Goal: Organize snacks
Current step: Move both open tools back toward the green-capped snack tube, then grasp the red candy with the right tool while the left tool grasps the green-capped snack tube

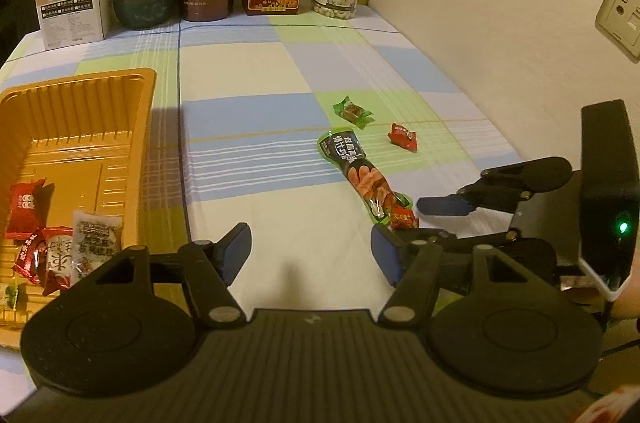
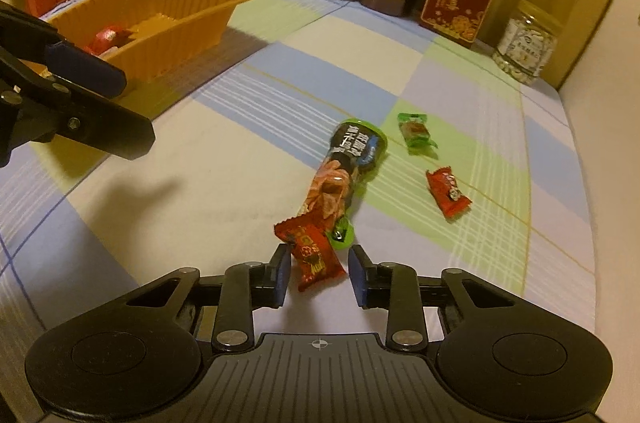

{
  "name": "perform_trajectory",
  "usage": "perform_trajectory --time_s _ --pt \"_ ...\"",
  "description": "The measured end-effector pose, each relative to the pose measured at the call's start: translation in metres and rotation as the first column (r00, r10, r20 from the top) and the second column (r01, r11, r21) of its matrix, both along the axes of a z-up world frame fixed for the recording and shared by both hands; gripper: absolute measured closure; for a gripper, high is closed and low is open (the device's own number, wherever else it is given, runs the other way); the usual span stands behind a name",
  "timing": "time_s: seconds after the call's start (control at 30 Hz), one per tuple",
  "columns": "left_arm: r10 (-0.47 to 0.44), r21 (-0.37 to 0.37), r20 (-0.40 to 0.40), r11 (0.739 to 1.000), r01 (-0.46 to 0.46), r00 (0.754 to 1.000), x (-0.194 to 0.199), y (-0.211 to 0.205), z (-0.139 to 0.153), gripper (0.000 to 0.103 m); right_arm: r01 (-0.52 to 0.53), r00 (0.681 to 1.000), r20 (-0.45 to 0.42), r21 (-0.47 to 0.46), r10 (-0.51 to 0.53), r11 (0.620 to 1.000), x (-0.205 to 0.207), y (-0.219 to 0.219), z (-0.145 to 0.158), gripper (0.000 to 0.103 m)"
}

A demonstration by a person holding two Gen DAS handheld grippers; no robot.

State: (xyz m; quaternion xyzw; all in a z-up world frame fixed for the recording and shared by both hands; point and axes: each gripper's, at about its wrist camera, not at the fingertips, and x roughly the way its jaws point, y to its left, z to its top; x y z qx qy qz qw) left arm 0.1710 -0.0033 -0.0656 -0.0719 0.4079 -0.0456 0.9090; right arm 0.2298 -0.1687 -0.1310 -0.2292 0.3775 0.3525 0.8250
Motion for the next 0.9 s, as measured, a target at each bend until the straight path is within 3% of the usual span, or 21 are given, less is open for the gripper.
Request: perform_trajectory --time_s 0.27,0.47,0.73,0.9 --pt "-0.002 0.0 -0.003 1.0 0.002 1.0 0.006 -0.004 -0.002 0.039 0.021 1.0 -0.014 0.023 -0.02 1.0 -0.005 0.001 -0.001 0.083" --pt "-0.011 -0.012 -0.001 1.0 0.011 1.0 0.014 -0.014 -0.003 0.039 0.179 0.983 -0.061 0.113 -0.173 0.977 -0.002 -0.028 0.017 0.083" --pt "-0.009 -0.068 -0.002 0.998 0.009 1.0 0.042 -0.035 -0.016 0.039 0.442 0.897 -0.116 0.192 -0.427 0.876 0.013 -0.074 0.031 0.083" --pt "0.022 -0.089 0.013 0.996 -0.02 1.0 0.066 -0.048 -0.031 0.045 0.533 0.846 -0.138 0.203 -0.515 0.821 0.016 -0.095 0.03 0.083"
